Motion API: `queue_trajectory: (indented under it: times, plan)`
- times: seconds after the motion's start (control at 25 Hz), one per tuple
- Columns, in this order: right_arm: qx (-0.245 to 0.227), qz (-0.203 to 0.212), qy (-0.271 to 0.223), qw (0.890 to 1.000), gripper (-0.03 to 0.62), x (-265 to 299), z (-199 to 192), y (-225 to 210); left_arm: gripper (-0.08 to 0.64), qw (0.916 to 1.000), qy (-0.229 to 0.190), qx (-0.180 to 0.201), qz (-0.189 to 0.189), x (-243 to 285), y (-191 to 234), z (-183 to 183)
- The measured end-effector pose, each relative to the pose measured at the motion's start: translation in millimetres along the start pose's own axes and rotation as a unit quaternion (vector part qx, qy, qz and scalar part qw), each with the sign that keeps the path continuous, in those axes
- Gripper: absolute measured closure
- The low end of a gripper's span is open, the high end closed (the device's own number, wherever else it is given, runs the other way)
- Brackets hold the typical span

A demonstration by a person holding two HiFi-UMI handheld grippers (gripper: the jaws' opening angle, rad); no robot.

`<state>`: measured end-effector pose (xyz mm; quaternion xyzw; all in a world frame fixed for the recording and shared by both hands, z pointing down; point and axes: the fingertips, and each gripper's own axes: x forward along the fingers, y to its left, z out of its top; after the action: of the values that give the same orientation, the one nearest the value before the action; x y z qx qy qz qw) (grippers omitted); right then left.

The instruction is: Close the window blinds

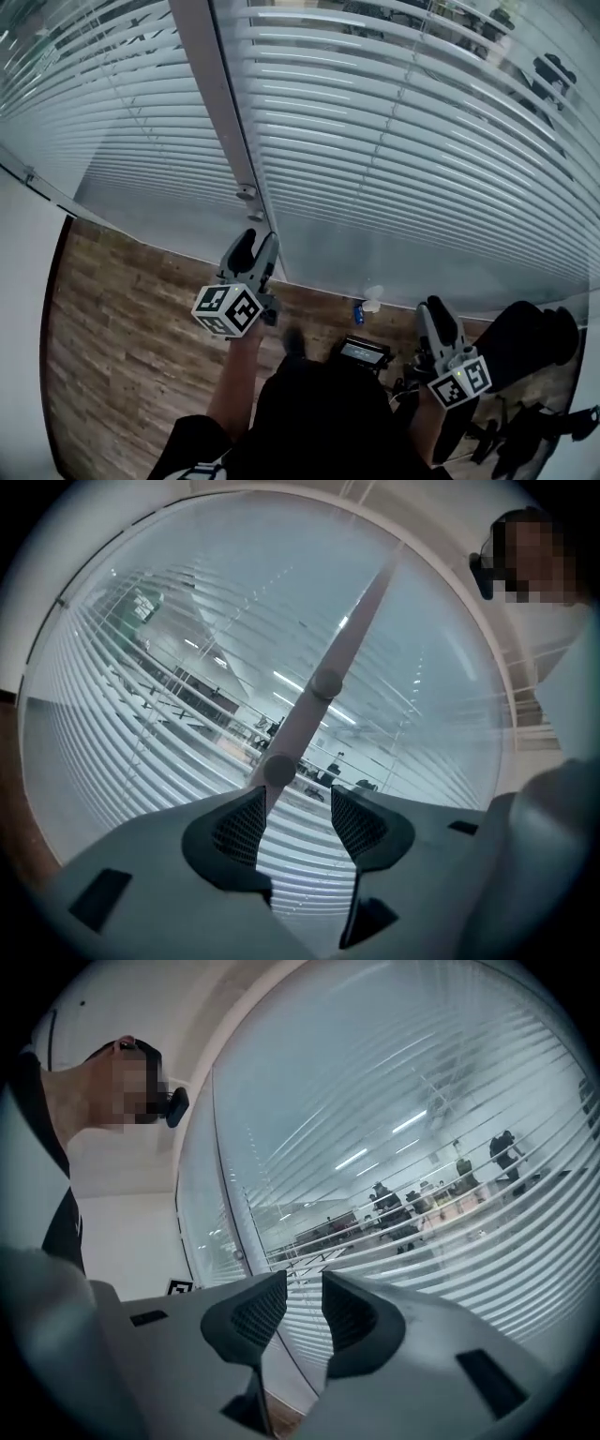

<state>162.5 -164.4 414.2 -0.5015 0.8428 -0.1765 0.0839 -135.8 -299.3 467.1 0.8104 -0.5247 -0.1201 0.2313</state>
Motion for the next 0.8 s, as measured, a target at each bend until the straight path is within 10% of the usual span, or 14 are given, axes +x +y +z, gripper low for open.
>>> queue_trajectory:
  times: [0.8]
  plan:
    - [0.037, 0.072, -0.028, 0.996, 0.474, 17, 22, -18, 0.347, 0.9947, 0.009, 0.071, 0.073, 19, 19, 15]
